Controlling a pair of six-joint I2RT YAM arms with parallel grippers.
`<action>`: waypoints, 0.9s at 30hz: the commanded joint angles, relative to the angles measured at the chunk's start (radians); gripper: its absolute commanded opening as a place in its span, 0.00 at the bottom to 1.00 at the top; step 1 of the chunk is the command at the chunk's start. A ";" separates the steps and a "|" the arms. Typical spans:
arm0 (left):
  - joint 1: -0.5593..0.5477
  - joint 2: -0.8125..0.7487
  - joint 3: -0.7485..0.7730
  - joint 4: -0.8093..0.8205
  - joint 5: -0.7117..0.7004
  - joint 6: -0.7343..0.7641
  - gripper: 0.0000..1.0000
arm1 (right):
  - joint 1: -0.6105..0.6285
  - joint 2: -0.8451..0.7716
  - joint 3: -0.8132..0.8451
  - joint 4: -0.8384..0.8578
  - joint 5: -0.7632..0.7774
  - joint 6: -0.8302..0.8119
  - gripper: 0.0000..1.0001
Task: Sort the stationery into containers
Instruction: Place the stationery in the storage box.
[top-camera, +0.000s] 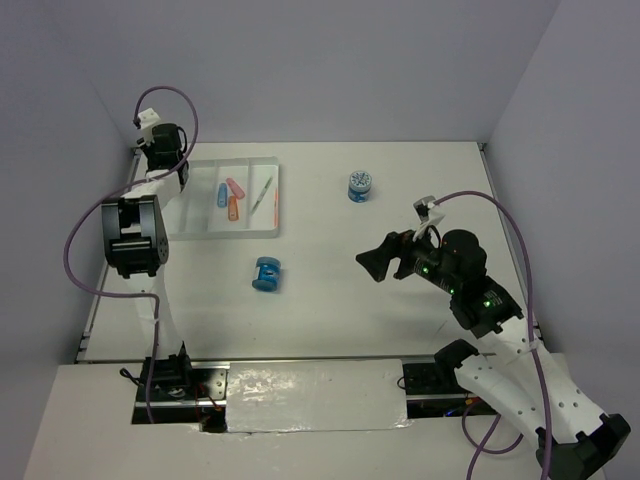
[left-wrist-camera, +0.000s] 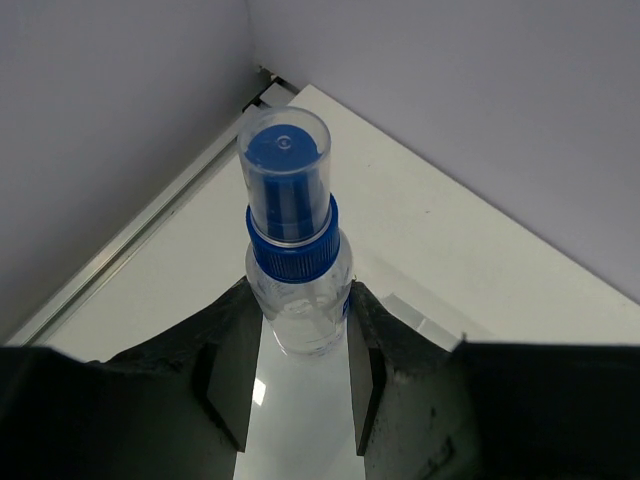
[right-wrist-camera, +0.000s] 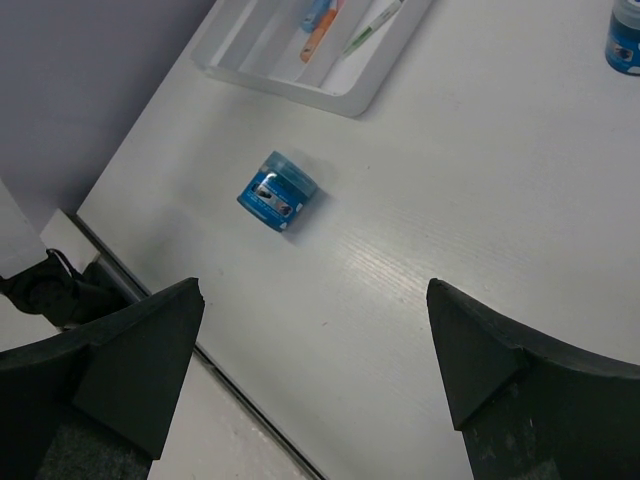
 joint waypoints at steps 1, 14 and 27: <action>0.011 0.042 0.055 0.059 0.025 0.036 0.11 | -0.003 -0.006 0.019 0.031 -0.031 -0.028 1.00; 0.020 0.094 0.009 0.142 0.005 0.062 0.25 | -0.003 0.034 0.020 0.044 -0.066 -0.043 1.00; 0.020 0.118 -0.026 0.174 0.048 0.060 0.37 | -0.003 0.069 0.023 0.055 -0.062 -0.049 1.00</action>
